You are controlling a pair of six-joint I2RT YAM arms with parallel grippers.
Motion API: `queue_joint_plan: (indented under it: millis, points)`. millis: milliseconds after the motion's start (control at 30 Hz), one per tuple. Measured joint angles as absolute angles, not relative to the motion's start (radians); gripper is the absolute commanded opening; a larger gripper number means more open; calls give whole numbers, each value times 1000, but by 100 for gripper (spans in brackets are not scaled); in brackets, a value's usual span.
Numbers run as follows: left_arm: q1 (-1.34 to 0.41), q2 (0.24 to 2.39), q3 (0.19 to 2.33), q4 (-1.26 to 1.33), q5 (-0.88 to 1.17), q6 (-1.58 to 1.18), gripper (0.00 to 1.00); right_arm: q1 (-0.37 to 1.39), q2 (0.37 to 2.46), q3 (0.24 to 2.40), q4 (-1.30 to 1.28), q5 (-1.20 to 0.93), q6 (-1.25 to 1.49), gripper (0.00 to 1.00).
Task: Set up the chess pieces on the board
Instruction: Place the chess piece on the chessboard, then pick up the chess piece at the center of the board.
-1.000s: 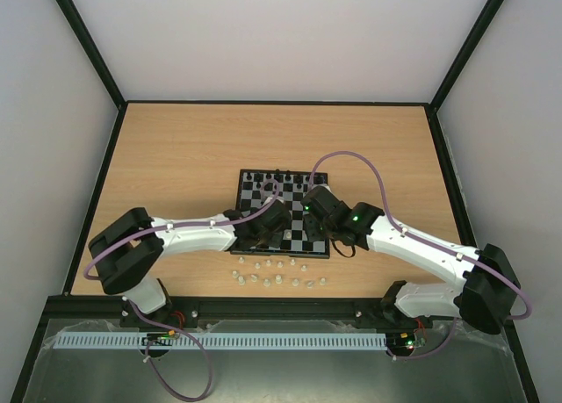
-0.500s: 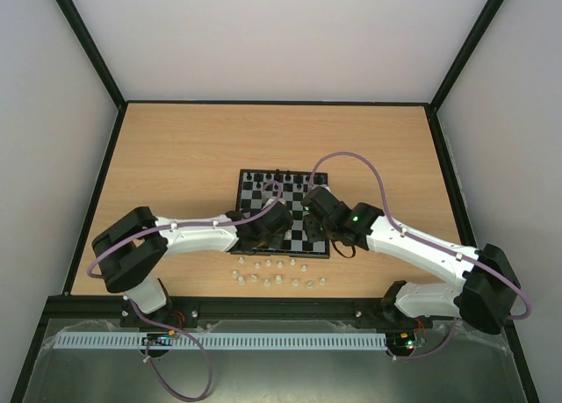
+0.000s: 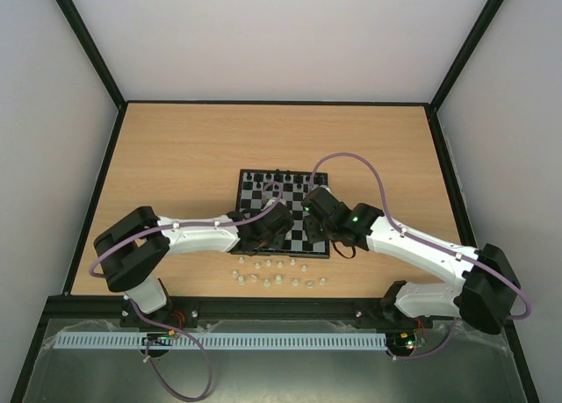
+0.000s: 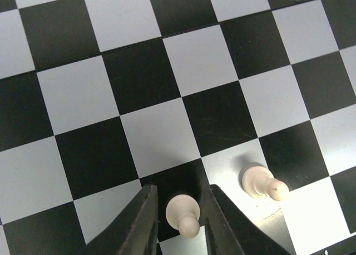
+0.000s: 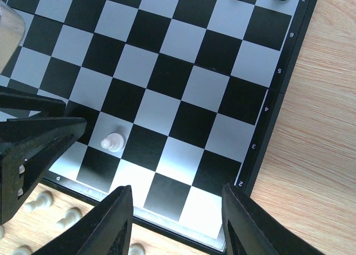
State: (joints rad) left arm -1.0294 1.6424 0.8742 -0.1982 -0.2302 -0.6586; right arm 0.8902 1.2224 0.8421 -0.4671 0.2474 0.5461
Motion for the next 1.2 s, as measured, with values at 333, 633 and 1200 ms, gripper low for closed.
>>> queue_joint_plan:
  millis: [333, 633, 1200]
  points:
    - [-1029, 1527, 874, -233, -260, -666, 58, 890, 1222, 842, -467, 215, 550, 60]
    - [-1034, 1200, 802, -270, -309, -665, 99, 941, 1220, 783, -449, 133, 594, 57]
    - [-1034, 971, 679, -366, -343, -696, 99, 1132, 1301, 723, -448, 125, 769, 36]
